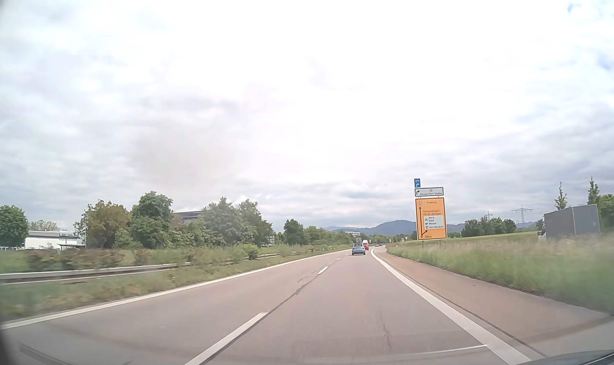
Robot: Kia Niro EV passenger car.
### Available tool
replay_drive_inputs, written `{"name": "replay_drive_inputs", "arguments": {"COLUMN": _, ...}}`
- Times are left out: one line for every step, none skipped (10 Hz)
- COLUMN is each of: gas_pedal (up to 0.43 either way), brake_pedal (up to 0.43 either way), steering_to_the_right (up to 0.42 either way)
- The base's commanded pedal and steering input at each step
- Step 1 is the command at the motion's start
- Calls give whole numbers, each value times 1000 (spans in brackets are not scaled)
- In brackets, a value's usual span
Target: Follow the waypoints while adhering to traffic rules and regulations
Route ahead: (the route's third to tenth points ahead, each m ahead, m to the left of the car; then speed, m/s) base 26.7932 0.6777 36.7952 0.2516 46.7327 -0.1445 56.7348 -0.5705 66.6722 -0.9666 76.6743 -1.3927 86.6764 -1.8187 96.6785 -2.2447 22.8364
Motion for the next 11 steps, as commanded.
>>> {"name": "replay_drive_inputs", "arguments": {"gas_pedal": 209, "brake_pedal": 0, "steering_to_the_right": 2}}
{"name": "replay_drive_inputs", "arguments": {"gas_pedal": 209, "brake_pedal": 0, "steering_to_the_right": 3}}
{"name": "replay_drive_inputs", "arguments": {"gas_pedal": 209, "brake_pedal": 0, "steering_to_the_right": 2}}
{"name": "replay_drive_inputs", "arguments": {"gas_pedal": 209, "brake_pedal": 0, "steering_to_the_right": 3}}
{"name": "replay_drive_inputs", "arguments": {"gas_pedal": 209, "brake_pedal": 0, "steering_to_the_right": 2}}
{"name": "replay_drive_inputs", "arguments": {"gas_pedal": 209, "brake_pedal": 0, "steering_to_the_right": 2}}
{"name": "replay_drive_inputs", "arguments": {"gas_pedal": 209, "brake_pedal": 0, "steering_to_the_right": 2}}
{"name": "replay_drive_inputs", "arguments": {"gas_pedal": 209, "brake_pedal": 0, "steering_to_the_right": 2}}
{"name": "replay_drive_inputs", "arguments": {"gas_pedal": 209, "brake_pedal": 0, "steering_to_the_right": 2}}
{"name": "replay_drive_inputs", "arguments": {"gas_pedal": 209, "brake_pedal": 0, "steering_to_the_right": 2}}
{"name": "replay_drive_inputs", "arguments": {"gas_pedal": 209, "brake_pedal": 0, "steering_to_the_right": 2}}
